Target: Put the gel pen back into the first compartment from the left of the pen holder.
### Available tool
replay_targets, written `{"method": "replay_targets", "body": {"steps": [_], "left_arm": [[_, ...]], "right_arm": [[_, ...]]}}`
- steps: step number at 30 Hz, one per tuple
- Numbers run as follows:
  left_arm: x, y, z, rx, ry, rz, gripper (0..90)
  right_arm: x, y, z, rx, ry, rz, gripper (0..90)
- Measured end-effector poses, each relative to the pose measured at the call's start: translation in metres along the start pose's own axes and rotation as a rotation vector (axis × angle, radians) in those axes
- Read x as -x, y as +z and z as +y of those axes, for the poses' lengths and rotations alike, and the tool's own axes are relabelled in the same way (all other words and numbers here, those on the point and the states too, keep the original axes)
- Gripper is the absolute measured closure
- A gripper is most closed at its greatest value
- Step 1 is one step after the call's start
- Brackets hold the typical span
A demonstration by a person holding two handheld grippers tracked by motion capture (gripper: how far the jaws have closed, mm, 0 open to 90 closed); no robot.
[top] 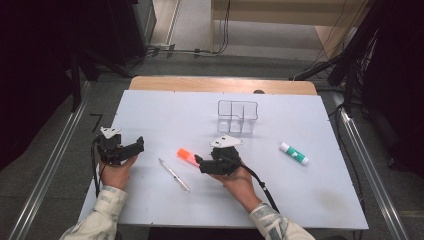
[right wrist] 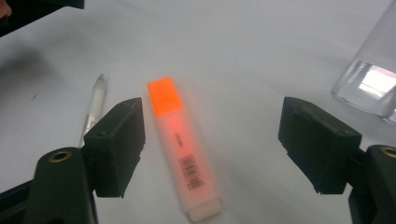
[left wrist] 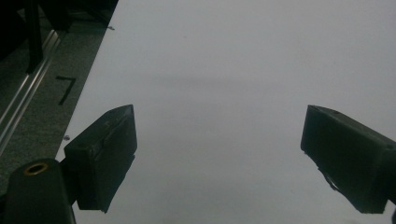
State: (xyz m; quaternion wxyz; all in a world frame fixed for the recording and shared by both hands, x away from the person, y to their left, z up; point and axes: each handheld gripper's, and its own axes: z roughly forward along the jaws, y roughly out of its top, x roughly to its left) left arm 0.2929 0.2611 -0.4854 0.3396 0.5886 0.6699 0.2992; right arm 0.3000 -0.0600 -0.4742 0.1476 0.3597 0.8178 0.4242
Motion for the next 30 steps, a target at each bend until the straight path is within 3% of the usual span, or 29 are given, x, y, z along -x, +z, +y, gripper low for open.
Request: {"method": "replay_targets", "body": {"steps": [11, 30], "left_arm": [[0.001, 0.001, 0.0, -0.004, 0.005, -0.007, 11.5], [0.0, 0.002, 0.001, -0.001, -0.007, -0.008, 11.5]], "right_arm": [[-0.031, 0.018, 0.002, -0.003, -0.056, 0.046, 21.4], [-0.064, 0.046, 0.007, -0.026, -0.111, 0.106, 23.1]]}}
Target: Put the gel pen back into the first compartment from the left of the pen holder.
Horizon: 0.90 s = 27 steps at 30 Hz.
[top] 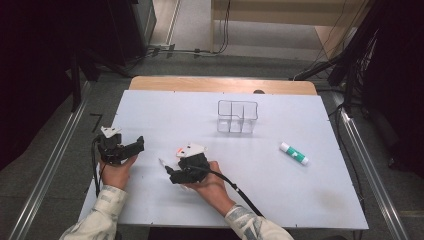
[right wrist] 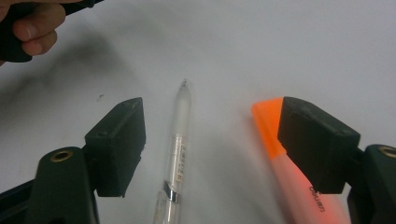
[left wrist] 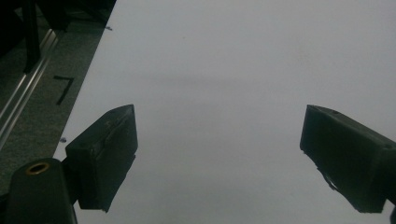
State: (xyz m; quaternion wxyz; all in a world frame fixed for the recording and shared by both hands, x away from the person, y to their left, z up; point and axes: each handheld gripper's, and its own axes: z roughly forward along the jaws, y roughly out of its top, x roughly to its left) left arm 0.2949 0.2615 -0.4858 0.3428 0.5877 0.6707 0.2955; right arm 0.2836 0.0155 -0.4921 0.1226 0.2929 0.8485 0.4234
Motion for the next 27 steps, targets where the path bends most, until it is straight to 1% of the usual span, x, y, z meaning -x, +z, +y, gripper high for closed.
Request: {"method": "replay_targets", "body": {"steps": [4, 6, 10, 14, 15, 17, 23, 27], "left_arm": [[0.0, 0.0, 0.0, 0.003, 0.001, -0.001, 11.5], [0.0, 0.0, 0.0, 0.001, 0.002, -0.001, 11.5], [0.0, 0.001, 0.0, 0.0, 0.002, -0.001, 11.5], [0.0, 0.001, 0.0, -0.001, 0.001, -0.002, 11.5], [-0.001, 0.001, 0.0, -0.001, 0.0, -0.001, 11.5], [-0.001, 0.001, 0.0, -0.002, -0.001, 0.0, 11.5], [-0.001, 0.001, 0.0, -0.002, -0.001, -0.001, 11.5], [-0.001, 0.001, 0.0, -0.003, -0.003, -0.005, 11.5]], "right_arm": [[-0.003, 0.005, 0.0, -0.009, -0.007, -0.001, 24.8], [-0.004, 0.008, 0.001, -0.014, -0.002, 0.002, 26.0], [-0.006, 0.013, 0.0, -0.021, -0.013, 0.002, 28.3], [-0.008, 0.017, 0.001, -0.025, -0.014, 0.002, 29.3], [-0.008, 0.019, 0.002, -0.024, -0.023, -0.001, 29.6], [-0.009, 0.021, 0.002, -0.023, -0.024, 0.002, 30.9], [-0.009, 0.028, 0.001, -0.033, -0.025, 0.009, 35.7], [-0.009, 0.034, -0.002, -0.046, -0.025, 0.006, 37.1]]}}
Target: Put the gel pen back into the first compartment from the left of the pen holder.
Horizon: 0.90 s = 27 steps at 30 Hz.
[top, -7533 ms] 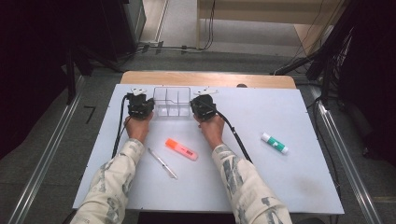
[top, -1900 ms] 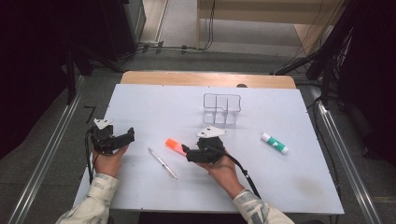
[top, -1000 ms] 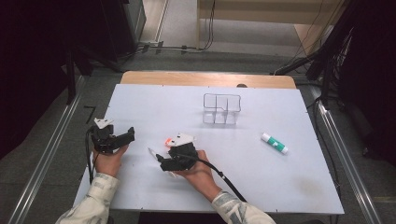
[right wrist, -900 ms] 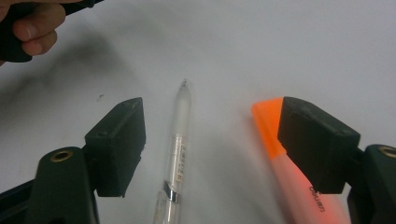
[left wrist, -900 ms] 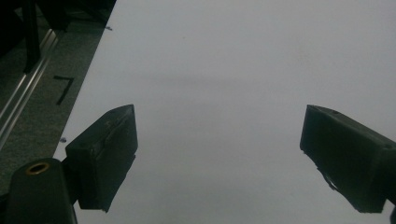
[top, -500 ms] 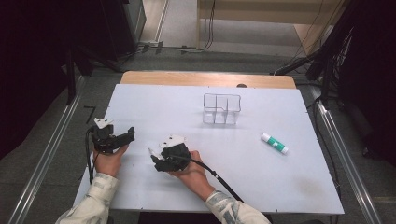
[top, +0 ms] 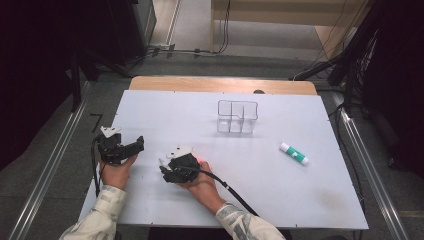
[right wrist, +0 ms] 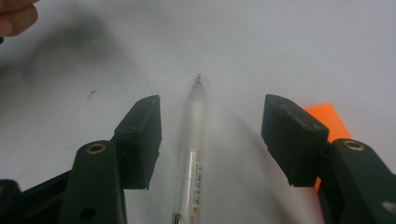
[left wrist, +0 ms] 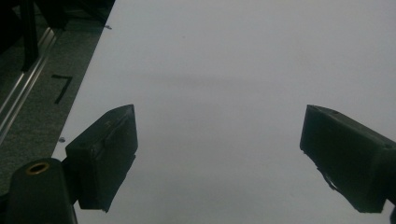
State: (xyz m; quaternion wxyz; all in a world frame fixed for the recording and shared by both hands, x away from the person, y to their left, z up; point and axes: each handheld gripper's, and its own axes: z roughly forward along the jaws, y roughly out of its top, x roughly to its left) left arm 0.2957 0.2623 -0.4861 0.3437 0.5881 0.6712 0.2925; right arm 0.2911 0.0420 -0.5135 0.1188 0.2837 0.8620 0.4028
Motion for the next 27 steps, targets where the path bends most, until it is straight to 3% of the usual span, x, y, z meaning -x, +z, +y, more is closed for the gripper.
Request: {"method": "replay_targets", "body": {"steps": [9, 16, 27], "left_arm": [[0.0, 0.0, 0.0, -0.001, 0.001, 0.003, 11.5], [0.0, 0.0, 0.0, -0.002, 0.002, 0.005, 11.5], [0.001, 0.001, 0.0, -0.007, 0.005, 0.005, 11.5]], "right_arm": [[-0.001, 0.003, 0.0, -0.008, -0.011, -0.019, 51.8], [-0.007, 0.008, 0.001, -0.036, -0.051, -0.025, 59.1], [-0.012, 0.009, 0.001, -0.032, -0.102, -0.023, 71.4]]}}
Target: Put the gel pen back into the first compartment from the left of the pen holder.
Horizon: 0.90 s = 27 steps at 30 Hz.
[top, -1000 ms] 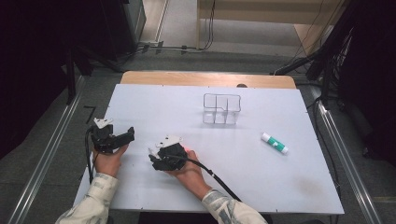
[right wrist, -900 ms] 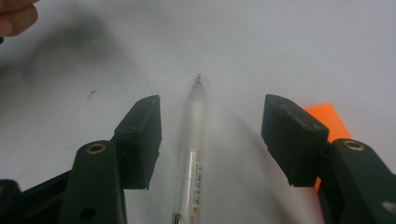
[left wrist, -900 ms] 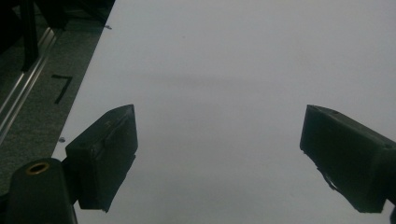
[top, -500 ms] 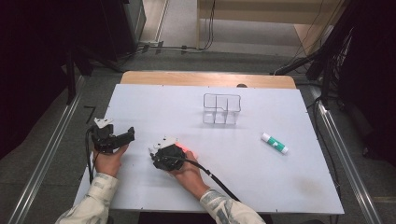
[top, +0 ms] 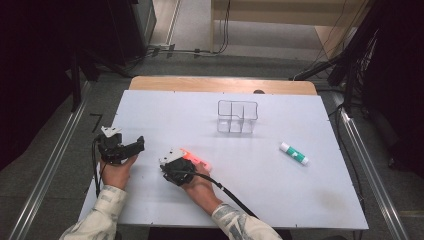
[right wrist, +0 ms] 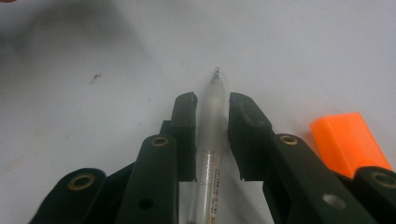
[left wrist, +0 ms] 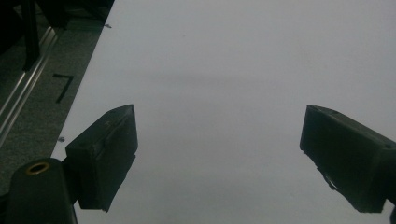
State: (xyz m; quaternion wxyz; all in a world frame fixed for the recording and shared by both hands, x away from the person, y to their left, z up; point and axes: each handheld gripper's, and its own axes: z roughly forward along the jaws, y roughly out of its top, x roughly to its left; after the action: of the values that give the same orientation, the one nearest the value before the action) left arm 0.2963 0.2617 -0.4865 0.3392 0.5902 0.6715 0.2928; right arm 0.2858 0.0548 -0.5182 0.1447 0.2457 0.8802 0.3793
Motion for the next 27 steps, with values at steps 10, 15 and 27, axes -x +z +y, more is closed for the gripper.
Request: {"method": "replay_targets", "body": {"steps": [10, 15, 27], "left_arm": [[-0.0005, 0.0007, 0.0, -0.005, -0.01, -0.003, 11.6], [-0.0013, 0.001, 0.0, -0.007, -0.016, -0.004, 11.7], [-0.0023, 0.0012, 0.0001, -0.009, -0.021, -0.007, 11.9]], "right_arm": [[0.0025, 0.0001, 0.0002, -0.003, 0.025, 0.021, 76.4], [0.004, 0.0001, 0.0005, -0.002, 0.055, 0.032, 77.4], [0.0031, -0.0007, 0.0014, -0.007, 0.052, 0.021, 77.9]]}}
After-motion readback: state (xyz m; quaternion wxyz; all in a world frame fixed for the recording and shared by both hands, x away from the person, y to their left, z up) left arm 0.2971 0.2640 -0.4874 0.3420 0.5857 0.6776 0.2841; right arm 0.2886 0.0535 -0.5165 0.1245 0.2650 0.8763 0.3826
